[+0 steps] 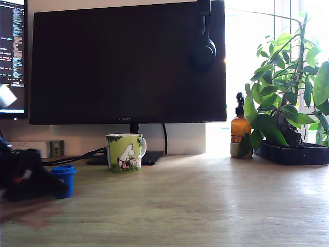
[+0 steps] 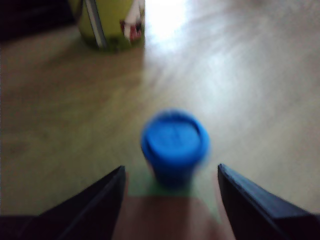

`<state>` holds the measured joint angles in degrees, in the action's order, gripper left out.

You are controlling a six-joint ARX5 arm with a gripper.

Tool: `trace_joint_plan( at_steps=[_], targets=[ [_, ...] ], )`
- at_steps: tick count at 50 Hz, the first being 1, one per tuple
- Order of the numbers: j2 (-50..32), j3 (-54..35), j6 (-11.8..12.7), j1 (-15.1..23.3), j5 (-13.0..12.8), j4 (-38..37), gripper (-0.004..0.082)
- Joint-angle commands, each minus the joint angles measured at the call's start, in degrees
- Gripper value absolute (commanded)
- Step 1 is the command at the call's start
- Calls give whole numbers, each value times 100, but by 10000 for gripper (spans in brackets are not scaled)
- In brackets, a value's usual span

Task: Pick up the coffee capsules from the table one by one and drop them inside the nearest coffee cup

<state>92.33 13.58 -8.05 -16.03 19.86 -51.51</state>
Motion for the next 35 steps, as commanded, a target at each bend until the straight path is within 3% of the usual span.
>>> trace_joint_plan(
  at_steps=[1,27,35],
  targets=[
    [122,136,11,-17,28,-83,536],
    [411,229,55,-92,74,-35,526],
    [411,229,52,-92,74,87,316]
  ],
)
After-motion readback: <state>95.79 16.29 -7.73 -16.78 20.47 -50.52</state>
